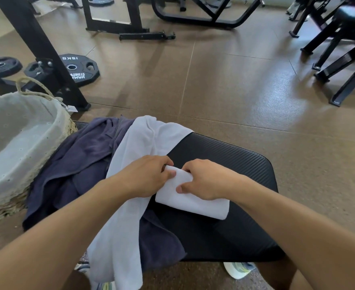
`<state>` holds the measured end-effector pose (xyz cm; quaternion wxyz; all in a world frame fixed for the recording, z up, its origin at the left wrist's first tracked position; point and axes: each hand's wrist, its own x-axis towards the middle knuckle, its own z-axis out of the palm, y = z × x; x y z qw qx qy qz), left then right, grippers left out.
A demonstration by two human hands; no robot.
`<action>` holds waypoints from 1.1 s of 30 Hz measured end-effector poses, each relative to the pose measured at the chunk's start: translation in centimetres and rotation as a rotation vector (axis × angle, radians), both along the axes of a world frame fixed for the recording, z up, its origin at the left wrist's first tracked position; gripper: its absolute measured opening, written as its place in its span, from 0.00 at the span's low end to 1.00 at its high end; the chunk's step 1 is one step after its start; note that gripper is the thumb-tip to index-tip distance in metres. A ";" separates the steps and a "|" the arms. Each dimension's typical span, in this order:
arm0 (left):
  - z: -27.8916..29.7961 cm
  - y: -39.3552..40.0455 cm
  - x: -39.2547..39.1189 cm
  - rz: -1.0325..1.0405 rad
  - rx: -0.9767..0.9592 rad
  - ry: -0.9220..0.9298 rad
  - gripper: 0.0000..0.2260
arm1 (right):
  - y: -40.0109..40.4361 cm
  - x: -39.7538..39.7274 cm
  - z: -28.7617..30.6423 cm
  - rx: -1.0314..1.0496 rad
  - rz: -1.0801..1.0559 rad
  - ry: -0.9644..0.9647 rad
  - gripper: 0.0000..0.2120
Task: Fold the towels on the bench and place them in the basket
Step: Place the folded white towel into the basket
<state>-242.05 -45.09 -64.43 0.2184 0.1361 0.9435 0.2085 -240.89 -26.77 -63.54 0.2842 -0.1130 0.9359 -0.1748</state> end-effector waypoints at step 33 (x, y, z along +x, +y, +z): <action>1.2 -4.2 3.0 0.147 0.280 0.280 0.18 | -1.0 1.5 1.1 -0.374 -0.096 0.196 0.11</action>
